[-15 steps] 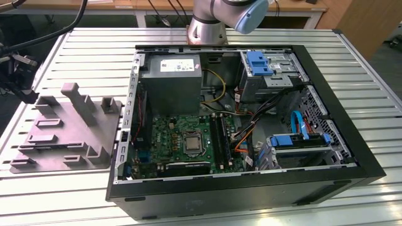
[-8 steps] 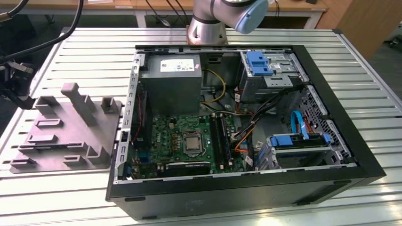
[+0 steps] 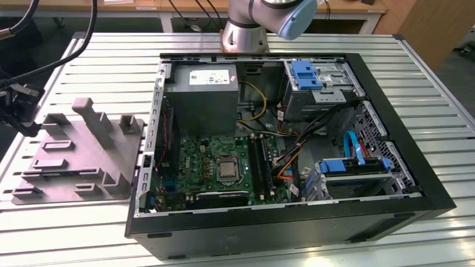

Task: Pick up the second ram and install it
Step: 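Reach for the second ram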

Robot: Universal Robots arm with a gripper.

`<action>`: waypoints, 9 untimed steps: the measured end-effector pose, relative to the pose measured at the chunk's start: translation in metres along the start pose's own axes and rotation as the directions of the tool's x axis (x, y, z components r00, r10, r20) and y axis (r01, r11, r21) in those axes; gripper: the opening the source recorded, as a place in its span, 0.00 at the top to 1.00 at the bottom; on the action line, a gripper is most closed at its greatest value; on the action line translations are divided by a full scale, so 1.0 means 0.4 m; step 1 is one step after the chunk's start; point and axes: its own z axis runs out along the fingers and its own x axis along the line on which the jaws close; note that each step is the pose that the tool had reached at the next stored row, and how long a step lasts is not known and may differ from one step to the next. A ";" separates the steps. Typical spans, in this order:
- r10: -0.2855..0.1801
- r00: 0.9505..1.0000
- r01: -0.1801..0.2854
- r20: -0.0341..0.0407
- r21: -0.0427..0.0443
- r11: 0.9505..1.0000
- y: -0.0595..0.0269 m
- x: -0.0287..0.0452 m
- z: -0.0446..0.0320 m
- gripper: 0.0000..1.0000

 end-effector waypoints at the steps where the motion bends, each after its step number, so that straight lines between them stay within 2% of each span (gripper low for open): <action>1: 0.000 1.000 0.000 -0.001 0.000 1.000 -0.002 0.001 0.004 0.90; 9: 0.000 1.000 0.000 -0.005 0.000 1.000 -0.014 0.005 0.032 0.90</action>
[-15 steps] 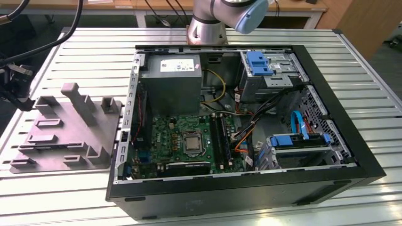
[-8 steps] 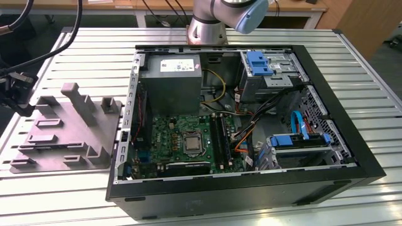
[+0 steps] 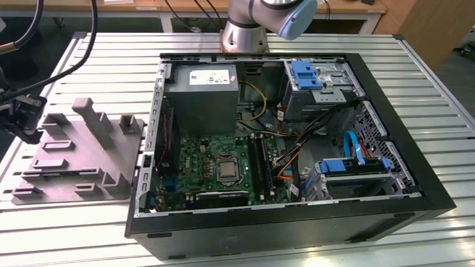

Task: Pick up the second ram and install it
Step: 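Reach for the second ram, then pick up the second ram and move it above second insertion slot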

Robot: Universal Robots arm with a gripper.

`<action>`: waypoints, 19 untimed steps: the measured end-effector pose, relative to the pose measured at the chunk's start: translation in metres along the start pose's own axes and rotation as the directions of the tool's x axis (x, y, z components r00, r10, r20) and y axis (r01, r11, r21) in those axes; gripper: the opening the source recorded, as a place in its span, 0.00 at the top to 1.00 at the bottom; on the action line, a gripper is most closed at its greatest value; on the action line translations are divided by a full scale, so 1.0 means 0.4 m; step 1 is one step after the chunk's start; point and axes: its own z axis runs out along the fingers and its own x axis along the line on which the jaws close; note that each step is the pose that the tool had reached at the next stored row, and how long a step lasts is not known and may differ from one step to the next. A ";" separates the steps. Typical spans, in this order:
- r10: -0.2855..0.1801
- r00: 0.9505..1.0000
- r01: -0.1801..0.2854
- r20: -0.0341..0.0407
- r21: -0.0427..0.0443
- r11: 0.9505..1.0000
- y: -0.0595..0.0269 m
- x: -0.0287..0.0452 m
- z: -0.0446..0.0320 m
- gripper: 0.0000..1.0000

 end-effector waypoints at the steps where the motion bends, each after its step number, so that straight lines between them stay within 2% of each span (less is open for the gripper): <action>1: 0.000 1.000 0.000 0.000 0.000 1.000 -0.001 0.000 0.003 0.90; 4: 0.000 1.000 0.000 -0.001 0.000 1.000 -0.004 0.001 0.008 0.90; 19: 0.000 1.000 0.000 -0.001 0.000 1.000 -0.004 0.001 0.009 0.90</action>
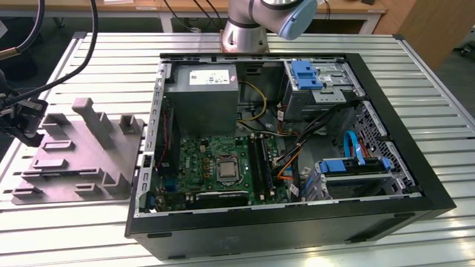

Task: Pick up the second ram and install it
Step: 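Pick up the second ram and move it above second insertion slot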

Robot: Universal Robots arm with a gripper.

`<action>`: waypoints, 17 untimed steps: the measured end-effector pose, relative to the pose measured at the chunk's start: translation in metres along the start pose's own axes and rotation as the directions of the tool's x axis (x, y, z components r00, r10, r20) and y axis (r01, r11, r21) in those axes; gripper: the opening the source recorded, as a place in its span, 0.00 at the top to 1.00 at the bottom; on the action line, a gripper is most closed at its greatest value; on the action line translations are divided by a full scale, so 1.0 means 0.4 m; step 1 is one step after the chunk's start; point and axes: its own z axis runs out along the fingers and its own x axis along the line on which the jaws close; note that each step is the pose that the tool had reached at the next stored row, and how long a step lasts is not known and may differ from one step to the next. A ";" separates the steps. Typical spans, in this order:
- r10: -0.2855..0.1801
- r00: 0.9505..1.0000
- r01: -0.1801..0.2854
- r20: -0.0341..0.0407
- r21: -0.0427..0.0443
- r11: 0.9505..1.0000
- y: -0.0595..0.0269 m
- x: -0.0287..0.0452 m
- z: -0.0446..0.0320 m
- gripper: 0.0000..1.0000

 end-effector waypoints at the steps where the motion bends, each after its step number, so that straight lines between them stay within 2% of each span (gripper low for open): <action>1: -0.003 1.000 0.003 0.000 0.000 1.000 0.000 0.000 0.000 0.90; 5: -0.053 0.999 0.053 -0.002 -0.001 0.999 0.000 0.000 0.000 0.90; 9: -0.125 0.992 0.125 -0.005 -0.002 0.992 0.000 0.000 0.001 0.90; 12: -0.178 0.984 0.178 -0.008 -0.002 0.984 0.000 0.000 0.002 0.90; 17: -0.267 0.964 0.267 -0.011 -0.004 0.964 0.000 0.000 0.005 0.90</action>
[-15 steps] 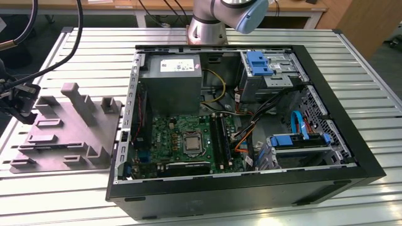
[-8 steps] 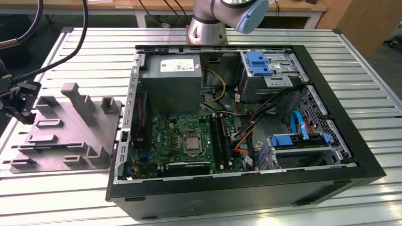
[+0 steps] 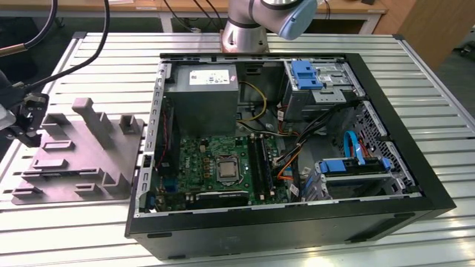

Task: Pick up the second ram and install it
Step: 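Pick up the second ram and move it above second insertion slot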

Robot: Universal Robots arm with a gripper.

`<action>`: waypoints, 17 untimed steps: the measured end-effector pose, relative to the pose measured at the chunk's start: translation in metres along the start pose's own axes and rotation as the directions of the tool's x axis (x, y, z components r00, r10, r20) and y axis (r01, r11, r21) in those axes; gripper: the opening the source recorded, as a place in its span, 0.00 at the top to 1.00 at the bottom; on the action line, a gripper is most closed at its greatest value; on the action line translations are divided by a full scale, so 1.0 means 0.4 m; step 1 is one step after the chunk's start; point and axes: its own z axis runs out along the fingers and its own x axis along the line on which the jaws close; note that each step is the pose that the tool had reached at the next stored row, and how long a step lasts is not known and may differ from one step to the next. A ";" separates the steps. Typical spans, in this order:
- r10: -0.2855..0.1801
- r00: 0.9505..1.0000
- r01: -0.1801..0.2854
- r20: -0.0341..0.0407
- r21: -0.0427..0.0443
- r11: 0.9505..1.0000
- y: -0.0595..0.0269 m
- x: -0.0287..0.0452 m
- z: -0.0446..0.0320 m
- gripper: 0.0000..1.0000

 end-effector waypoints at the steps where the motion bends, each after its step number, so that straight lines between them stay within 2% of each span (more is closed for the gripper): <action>1: -0.018 1.000 0.018 -0.001 0.000 1.000 0.000 0.000 0.001 0.90; 5: -0.091 0.996 0.091 -0.004 -0.001 0.996 0.000 0.000 0.003 0.90; 9: -0.163 0.987 0.162 -0.007 -0.002 0.987 0.000 0.000 0.005 0.90; 13: -0.234 0.972 0.234 -0.010 -0.004 0.972 0.000 0.000 0.007 0.90; 17: -0.304 0.952 0.304 -0.013 -0.005 0.953 0.000 0.000 0.009 0.90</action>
